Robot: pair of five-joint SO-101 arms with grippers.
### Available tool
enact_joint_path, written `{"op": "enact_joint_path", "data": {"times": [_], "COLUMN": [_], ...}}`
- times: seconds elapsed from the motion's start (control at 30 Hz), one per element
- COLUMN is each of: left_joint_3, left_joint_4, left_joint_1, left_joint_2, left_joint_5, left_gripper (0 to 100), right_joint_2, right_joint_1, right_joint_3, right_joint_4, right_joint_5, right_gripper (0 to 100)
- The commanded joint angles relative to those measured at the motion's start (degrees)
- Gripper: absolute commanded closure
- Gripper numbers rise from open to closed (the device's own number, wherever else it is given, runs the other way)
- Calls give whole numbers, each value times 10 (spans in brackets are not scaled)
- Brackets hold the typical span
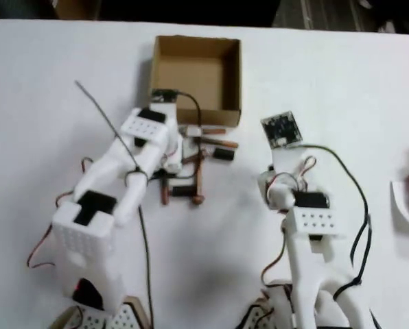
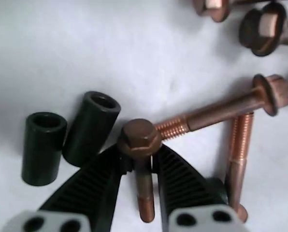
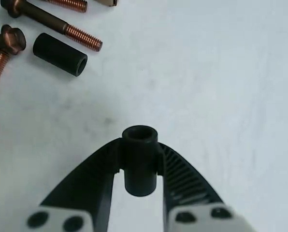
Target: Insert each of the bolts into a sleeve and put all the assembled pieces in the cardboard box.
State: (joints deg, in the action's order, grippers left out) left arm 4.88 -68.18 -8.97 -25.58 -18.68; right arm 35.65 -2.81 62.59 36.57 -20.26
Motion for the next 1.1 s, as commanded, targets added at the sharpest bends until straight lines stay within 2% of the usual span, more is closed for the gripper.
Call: {"op": "enact_joint_path", "data": {"times": [0.0, 0.13, 0.2, 0.3, 0.63, 0.87, 1.07], "left_joint_3": [2, 7, 1, -4, -33, -116, -119], "left_joint_4": [-9, -10, -23, -32, -33, -113, -123], "left_joint_1": [9, 10, 9, 6, 10, 6, 5], "left_joint_2": [-5, -5, -5, 0, 1, 45, 91], "left_joint_5": [1, 1, 15, 38, 58, 55, 56], "left_gripper": [902, 866, 885, 974, 974, 974, 975], "right_joint_2": [25, 26, 26, 26, 26, 24, 22], "right_joint_1": [8, 8, 8, 8, 7, 5, 2], "right_joint_3": [-4, -4, -4, -4, -3, -3, -3], "right_joint_4": [-12, -12, -11, -11, -9, -12, -12], "right_joint_5": [-4, -4, -4, -4, -4, -4, -4], "right_gripper": [978, 978, 978, 978, 978, 978, 978]}}
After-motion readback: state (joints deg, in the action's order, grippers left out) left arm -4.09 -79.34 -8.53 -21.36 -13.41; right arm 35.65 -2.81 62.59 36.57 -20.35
